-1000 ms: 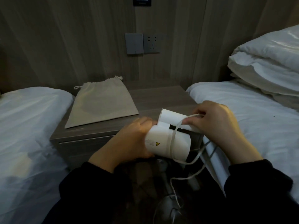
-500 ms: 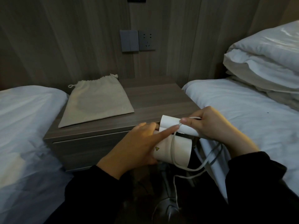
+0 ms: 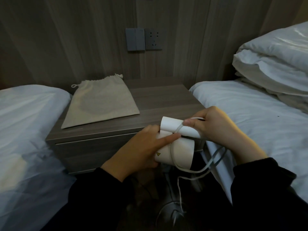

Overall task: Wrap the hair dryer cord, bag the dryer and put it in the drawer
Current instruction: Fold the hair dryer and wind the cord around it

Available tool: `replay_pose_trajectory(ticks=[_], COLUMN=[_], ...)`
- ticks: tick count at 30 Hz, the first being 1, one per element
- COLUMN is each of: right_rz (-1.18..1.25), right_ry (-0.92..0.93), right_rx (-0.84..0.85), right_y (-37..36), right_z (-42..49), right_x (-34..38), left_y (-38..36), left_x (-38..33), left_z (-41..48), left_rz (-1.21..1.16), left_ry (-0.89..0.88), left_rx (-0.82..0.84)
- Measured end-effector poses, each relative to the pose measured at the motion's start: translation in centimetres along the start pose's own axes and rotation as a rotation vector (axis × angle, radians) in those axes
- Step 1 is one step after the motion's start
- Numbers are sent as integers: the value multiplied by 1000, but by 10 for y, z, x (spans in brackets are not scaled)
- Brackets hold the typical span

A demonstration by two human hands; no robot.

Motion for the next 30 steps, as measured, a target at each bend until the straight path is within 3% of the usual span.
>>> replay_pose_trajectory(ticks=[5, 11, 13, 16, 18, 20, 25, 27, 30], right_rz=[215, 346, 472, 905, 1022, 963, 521, 548, 833], right_ry=[24, -246, -339, -441, -447, -441, -271, -285, -478], right_rx=[101, -264, -202, -31, 15, 42, 73, 127, 245], right_y=[9, 26, 25, 7, -11, -31, -46, -45, -45], right_z=[-1, 10, 10, 6, 3, 1, -5, -6, -6], right_x=[-6, -45, -62, -73, -70, -64, -37, -32, -27], left_y=[4, 14, 17, 22, 26, 29, 30, 29, 28], left_x=[15, 12, 11, 9, 11, 15, 22, 25, 32], left_z=[-4, -6, -6, -4, -4, -3, 1, 1, -1], left_rz=[-98, -293, -376, -542, -663, -766, -841, -822, -783], left_ry=[98, 242, 291, 364, 449, 539, 667, 681, 744], left_rx=[27, 37, 78, 66, 25, -48, -187, -211, -244])
Point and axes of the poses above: each hand's wrist, its own z-axis towards the middle knuckle, its own y-axis out of the back of the hand, x = y × z, the point moved 5 cm from there along z, towards the middle knuckle, and after that the axes turned 14 degrees about -x, right-handed, at the moved point
